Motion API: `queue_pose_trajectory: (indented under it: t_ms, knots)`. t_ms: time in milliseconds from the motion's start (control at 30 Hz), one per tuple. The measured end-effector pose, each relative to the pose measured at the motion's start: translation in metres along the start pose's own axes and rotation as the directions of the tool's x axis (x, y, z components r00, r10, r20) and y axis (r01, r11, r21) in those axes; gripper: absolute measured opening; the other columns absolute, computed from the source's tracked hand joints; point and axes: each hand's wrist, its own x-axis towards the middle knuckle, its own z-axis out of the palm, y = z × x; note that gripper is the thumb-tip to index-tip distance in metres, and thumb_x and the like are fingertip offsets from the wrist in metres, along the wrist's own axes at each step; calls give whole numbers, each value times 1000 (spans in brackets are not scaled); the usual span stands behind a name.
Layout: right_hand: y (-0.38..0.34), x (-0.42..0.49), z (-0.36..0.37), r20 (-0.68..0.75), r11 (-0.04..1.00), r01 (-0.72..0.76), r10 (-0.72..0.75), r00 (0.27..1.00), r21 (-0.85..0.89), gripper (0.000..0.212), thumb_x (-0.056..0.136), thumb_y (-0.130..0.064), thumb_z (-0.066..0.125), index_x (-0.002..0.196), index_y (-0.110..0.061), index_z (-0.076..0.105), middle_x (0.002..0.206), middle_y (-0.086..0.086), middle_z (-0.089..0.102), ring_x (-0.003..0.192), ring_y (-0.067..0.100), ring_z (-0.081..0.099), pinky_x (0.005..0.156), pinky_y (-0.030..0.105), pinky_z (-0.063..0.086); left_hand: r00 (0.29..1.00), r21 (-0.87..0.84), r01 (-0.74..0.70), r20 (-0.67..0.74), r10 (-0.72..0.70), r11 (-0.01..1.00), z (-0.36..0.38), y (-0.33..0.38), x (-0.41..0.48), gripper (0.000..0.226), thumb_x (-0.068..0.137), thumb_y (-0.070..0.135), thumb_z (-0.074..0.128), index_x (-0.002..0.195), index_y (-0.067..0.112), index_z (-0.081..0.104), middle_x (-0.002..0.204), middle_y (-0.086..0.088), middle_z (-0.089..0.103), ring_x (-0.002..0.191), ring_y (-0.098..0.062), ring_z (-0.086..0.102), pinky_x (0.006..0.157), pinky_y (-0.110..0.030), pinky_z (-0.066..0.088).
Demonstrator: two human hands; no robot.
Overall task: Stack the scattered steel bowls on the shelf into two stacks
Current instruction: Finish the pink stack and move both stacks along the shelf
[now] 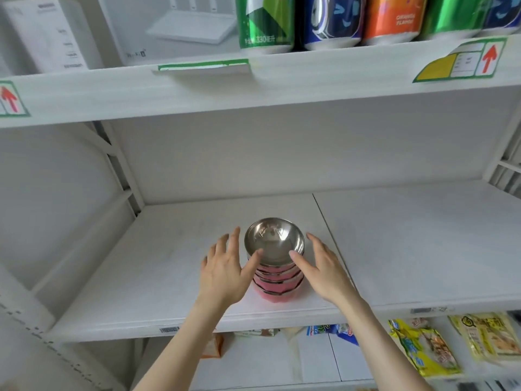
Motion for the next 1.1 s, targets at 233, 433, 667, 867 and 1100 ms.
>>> queue_pose_trajectory:
  t_ms: [233, 433, 667, 867, 1100]
  knots:
    - [-4, 13, 8, 217, 906, -215, 142, 966, 365, 53, 86, -55, 54, 131, -31, 43, 136, -5, 51, 119, 10, 48, 97, 30, 35, 904, -622, 365, 413, -106, 693, 19, -6, 4, 101, 71, 83, 46, 152, 33, 13, 158, 3, 25, 144, -20, 26, 117, -42, 22]
    - [5, 19, 19, 417, 709, -425, 200, 887, 563, 55, 79, -63, 57, 124, -37, 42, 118, -18, 52, 110, 9, 50, 101, 51, 42, 797, -644, 529, 600, -64, 552, 25, -3, -1, 81, 71, 85, 36, 142, 48, 25, 145, 2, 39, 112, -24, 58, 102, -41, 41]
    - [3, 18, 14, 387, 688, -403, 189, 902, 603, 59, 83, -60, 54, 132, -34, 38, 119, -17, 48, 112, 10, 44, 100, 48, 39, 843, -701, 466, 536, -32, 539, 20, 11, -2, 61, 77, 69, 32, 133, 45, 31, 121, 16, 47, 119, -23, 52, 71, -17, 40]
    - [10, 11, -12, 337, 702, -341, 151, 929, 625, 58, 83, -60, 53, 133, -35, 40, 120, -17, 53, 110, 7, 51, 101, 53, 41, 880, -738, 406, 475, -13, 539, 17, 38, -6, 42, 92, 59, 30, 131, 44, 31, 109, 29, 45, 116, -19, 53, 72, -14, 39]
    - [43, 6, -55, 360, 698, -356, 149, 921, 622, 79, 68, -70, 59, 135, -33, 39, 132, -7, 52, 121, 19, 50, 102, 58, 40, 876, -736, 414, 483, -13, 536, 30, 91, -13, 48, 93, 59, 29, 137, 40, 30, 106, 27, 46, 113, -19, 54, 70, -14, 38]
